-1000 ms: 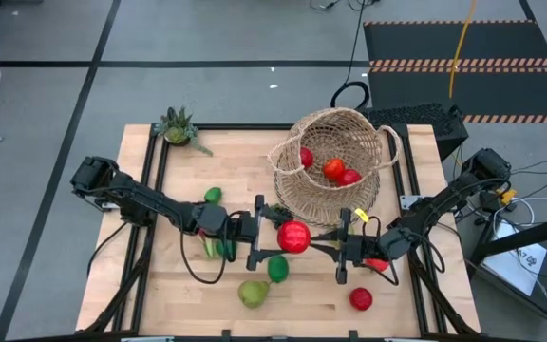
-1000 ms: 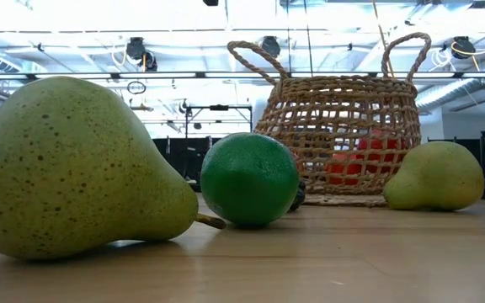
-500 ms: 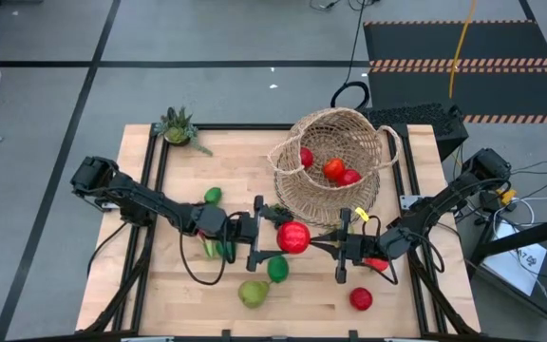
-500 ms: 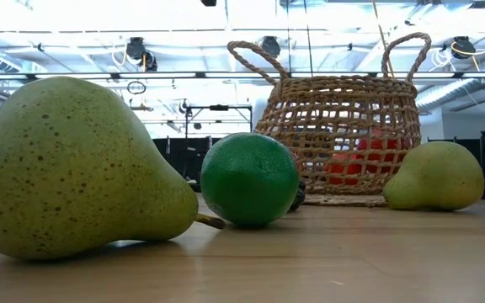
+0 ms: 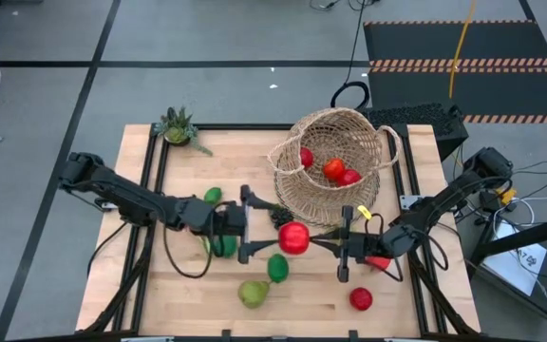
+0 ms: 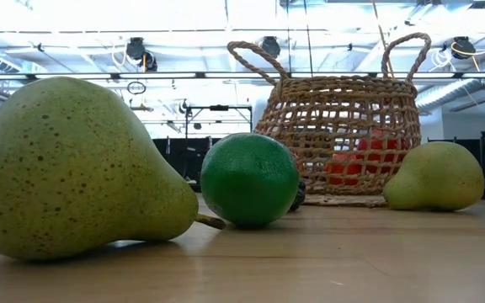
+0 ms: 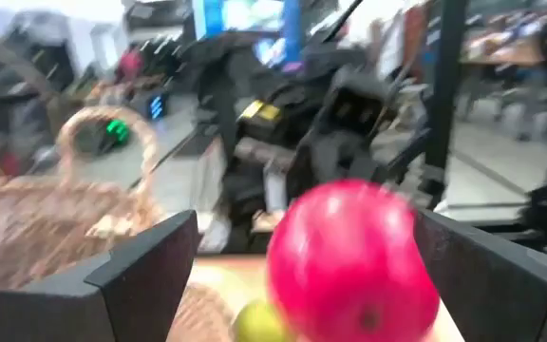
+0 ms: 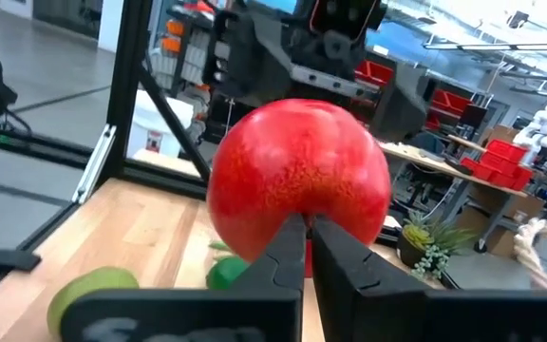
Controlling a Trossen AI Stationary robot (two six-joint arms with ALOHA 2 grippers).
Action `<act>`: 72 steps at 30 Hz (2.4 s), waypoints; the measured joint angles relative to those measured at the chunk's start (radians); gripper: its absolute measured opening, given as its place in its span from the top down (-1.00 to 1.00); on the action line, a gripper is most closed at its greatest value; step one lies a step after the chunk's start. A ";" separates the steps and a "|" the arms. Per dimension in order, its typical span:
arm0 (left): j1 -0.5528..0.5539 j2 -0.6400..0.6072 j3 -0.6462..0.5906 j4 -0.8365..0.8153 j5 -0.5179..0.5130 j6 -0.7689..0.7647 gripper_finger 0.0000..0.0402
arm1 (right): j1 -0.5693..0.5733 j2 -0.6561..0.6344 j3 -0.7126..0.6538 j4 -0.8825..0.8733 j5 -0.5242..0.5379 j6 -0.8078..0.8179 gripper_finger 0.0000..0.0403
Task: Build produce basket
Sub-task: Put the red apple into the brown basket
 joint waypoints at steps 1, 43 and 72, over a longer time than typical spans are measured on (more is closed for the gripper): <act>-0.002 -0.022 0.000 -0.039 -0.031 -0.014 -0.92 | 0.000 -0.005 0.000 0.000 0.000 0.004 1.00; -0.029 -0.178 -0.001 -0.495 -0.222 -0.313 -0.52 | -0.477 -0.175 0.776 -1.384 -0.134 0.354 1.00; -0.029 -0.177 0.000 -0.507 -0.212 -0.314 -0.52 | -1.098 0.166 1.037 -1.963 -0.550 0.255 0.98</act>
